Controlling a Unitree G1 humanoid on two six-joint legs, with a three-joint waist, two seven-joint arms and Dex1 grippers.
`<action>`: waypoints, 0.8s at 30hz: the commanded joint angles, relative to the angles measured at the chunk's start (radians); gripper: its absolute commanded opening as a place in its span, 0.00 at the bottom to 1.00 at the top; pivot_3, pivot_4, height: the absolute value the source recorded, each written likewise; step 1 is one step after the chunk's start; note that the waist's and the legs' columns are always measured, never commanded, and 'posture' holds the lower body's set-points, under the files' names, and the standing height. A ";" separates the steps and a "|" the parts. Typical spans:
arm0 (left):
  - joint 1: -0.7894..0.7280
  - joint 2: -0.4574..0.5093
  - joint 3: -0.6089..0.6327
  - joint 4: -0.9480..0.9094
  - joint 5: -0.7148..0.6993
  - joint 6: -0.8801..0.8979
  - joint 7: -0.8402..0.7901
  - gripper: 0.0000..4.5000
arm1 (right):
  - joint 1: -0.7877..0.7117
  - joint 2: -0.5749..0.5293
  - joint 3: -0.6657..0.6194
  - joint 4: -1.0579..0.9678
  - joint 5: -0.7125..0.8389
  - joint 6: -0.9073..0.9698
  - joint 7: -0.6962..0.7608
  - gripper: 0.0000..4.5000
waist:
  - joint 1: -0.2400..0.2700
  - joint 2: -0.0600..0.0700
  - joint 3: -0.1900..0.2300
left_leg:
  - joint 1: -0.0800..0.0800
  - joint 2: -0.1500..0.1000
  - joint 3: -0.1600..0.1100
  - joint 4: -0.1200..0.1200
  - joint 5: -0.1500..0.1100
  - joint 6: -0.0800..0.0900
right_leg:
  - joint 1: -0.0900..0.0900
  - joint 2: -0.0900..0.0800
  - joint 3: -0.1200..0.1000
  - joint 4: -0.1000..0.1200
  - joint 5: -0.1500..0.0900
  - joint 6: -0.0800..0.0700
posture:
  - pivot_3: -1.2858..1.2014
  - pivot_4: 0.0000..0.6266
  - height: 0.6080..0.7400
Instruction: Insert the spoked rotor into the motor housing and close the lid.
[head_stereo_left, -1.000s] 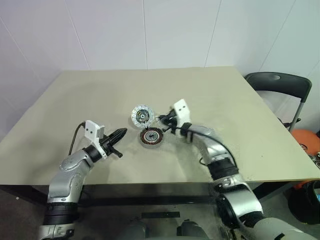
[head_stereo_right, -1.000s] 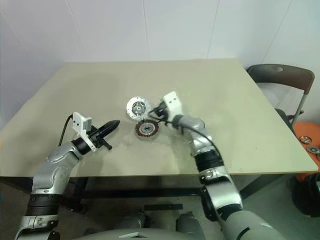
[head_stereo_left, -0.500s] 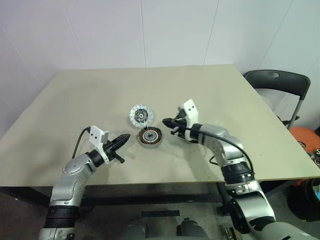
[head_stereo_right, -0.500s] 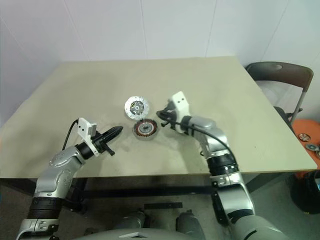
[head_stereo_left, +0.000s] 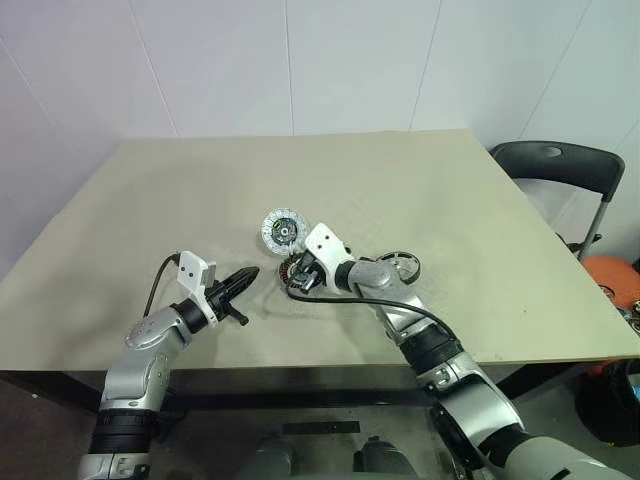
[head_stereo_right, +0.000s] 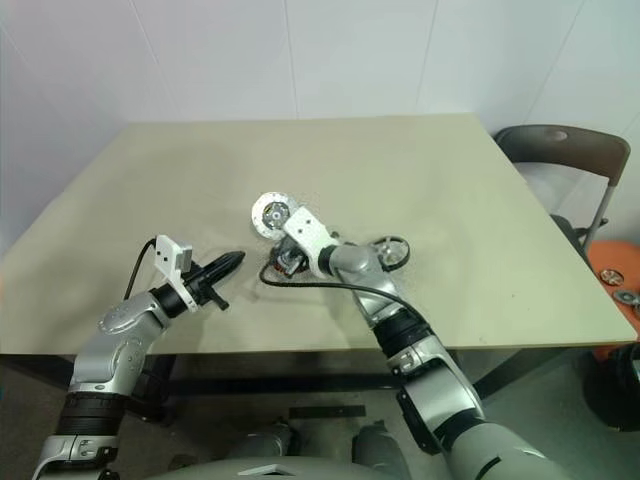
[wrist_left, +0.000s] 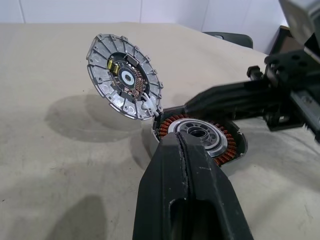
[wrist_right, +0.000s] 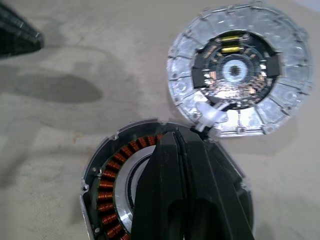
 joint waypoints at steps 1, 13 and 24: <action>-0.019 0.008 0.013 -0.042 -0.004 0.000 0.007 0.00 | -0.028 0.012 0.017 -0.009 -0.029 -0.044 -0.005 0.01 | 0.000 0.000 0.000 | 0.000 0.000 0.000 0.000 0.000 0.000 | 0.000 0.000 0.000 0.000 0.000 0.000 | 0.52 0.00 1.00; -0.017 0.011 0.011 -0.084 -0.008 0.027 0.025 0.00 | -0.004 -0.008 0.039 0.022 -0.101 -0.100 -0.015 0.01 | 0.000 0.000 0.000 | 0.001 0.000 0.000 0.000 0.000 0.000 | 0.001 0.000 0.000 0.000 0.000 0.000 | 0.52 0.00 1.00; -0.012 0.009 0.007 -0.098 -0.006 0.040 0.030 0.00 | -0.013 -0.018 0.032 0.088 -0.134 -0.040 -0.017 0.01 | 0.000 0.000 0.000 | 0.007 0.000 0.000 0.000 0.000 0.000 | 0.006 0.001 0.000 0.001 0.000 0.000 | 0.52 0.00 1.00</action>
